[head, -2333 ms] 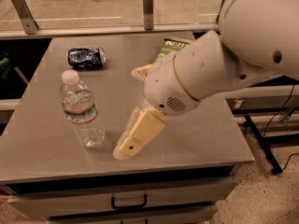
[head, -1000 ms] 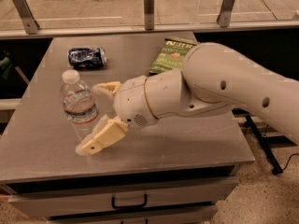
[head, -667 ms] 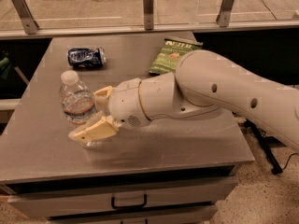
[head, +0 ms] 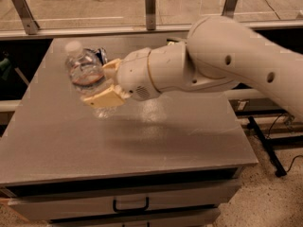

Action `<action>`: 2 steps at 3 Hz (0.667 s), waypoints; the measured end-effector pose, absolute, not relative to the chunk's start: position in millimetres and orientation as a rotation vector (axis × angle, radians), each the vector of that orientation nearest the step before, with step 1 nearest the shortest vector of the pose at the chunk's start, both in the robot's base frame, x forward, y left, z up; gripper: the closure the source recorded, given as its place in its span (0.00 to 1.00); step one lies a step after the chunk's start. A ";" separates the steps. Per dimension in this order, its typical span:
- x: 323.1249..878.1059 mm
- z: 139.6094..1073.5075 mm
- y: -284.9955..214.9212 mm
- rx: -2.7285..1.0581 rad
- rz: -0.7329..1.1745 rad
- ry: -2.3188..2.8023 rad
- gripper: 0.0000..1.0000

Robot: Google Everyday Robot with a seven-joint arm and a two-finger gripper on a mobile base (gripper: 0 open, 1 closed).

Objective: Knock water bottle over

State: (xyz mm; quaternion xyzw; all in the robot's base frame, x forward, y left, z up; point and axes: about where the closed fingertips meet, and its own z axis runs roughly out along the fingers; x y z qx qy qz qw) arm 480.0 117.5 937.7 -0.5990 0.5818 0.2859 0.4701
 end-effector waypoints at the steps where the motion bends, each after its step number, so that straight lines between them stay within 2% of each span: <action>1: 504.7 971.6 100.3 -1.523 0.568 1.473 1.00; 2: 522.5 978.0 89.7 -1.612 0.476 1.584 1.00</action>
Offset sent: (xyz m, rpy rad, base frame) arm 0.0914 -0.0783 0.0127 -0.6558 -0.0186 -0.1584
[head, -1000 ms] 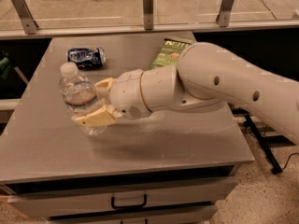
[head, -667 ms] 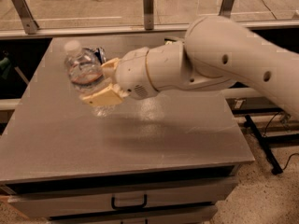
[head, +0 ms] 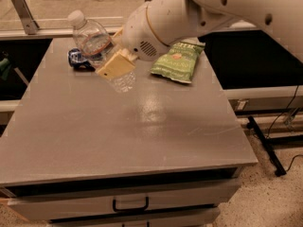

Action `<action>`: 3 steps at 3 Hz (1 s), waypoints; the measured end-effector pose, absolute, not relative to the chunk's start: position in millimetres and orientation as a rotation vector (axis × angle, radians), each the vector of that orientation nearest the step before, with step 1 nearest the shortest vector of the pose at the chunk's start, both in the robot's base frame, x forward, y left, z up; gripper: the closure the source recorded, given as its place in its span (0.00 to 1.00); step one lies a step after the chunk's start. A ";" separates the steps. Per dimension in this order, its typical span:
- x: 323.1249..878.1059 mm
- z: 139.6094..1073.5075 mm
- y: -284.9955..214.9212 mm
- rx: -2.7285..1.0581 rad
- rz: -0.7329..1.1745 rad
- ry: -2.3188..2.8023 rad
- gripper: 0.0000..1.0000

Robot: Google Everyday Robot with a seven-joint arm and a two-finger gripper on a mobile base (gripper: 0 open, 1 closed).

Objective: Knock water bottle over

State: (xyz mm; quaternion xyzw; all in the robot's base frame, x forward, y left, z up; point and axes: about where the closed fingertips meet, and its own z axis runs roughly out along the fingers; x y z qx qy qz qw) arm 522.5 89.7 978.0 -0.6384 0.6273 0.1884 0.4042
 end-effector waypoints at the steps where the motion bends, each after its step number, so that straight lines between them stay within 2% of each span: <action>1: 535.3 953.2 80.3 -1.716 0.382 1.754 1.00; 3: 585.1 865.5 39.4 -1.879 0.077 2.042 0.97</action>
Offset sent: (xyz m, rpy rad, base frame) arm 0.0675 -0.0700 -0.1158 -0.6381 0.1376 -0.1598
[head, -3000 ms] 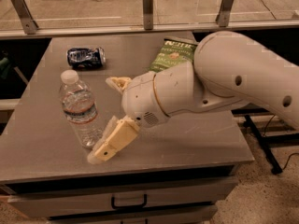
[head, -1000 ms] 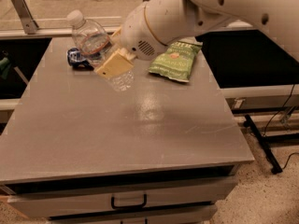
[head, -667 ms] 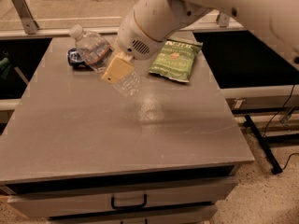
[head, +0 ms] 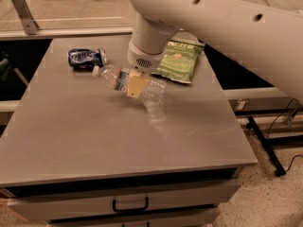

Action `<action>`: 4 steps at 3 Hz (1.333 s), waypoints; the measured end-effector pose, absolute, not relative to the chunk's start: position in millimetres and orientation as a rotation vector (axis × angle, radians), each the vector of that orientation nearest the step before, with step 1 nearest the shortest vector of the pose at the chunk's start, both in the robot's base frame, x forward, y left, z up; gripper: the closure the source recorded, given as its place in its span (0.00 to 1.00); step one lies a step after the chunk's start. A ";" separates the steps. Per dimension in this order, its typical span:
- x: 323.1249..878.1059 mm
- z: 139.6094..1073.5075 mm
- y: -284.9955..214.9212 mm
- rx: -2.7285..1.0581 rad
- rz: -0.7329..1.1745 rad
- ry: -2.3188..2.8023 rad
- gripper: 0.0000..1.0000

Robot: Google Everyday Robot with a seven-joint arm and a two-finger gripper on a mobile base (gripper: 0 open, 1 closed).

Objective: Knock water bottle over

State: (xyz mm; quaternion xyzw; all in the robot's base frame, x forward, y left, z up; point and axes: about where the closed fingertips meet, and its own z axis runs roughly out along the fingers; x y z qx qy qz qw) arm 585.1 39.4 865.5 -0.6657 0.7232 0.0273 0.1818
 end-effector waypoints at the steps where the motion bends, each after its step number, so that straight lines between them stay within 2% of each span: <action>1: 596.6 851.1 36.1 -1.905 0.022 2.082 0.75; 4: 593.2 856.5 69.8 -1.959 0.059 1.987 0.04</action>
Offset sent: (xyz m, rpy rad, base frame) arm 0.0167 0.0271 -0.0224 -0.0661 0.0049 0.0518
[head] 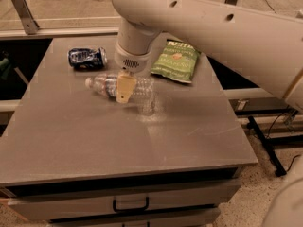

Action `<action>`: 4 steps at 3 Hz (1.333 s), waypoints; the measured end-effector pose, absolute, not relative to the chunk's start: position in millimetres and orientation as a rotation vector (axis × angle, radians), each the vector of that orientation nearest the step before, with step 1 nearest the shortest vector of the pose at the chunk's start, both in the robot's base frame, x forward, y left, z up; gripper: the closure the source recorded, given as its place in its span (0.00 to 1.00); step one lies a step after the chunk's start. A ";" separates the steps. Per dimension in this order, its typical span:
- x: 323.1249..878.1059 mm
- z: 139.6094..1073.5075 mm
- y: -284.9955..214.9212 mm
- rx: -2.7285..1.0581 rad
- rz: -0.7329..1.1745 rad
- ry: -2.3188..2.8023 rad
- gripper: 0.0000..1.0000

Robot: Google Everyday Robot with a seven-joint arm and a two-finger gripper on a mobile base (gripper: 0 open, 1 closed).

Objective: Knock water bottle over

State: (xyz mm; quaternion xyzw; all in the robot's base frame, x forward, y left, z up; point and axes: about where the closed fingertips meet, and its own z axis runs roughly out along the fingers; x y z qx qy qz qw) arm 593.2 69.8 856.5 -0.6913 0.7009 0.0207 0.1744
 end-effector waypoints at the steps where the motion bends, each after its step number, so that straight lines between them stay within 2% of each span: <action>1: 587.6 862.4 76.7 -1.968 0.085 1.957 0.00; 2: 583.3 881.7 69.8 -1.910 0.159 1.908 0.00; 4: 579.5 939.8 2.9 -1.700 0.347 1.757 0.00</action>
Offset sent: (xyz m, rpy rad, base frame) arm -0.0158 -0.0141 0.0510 0.2452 -0.0138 0.0169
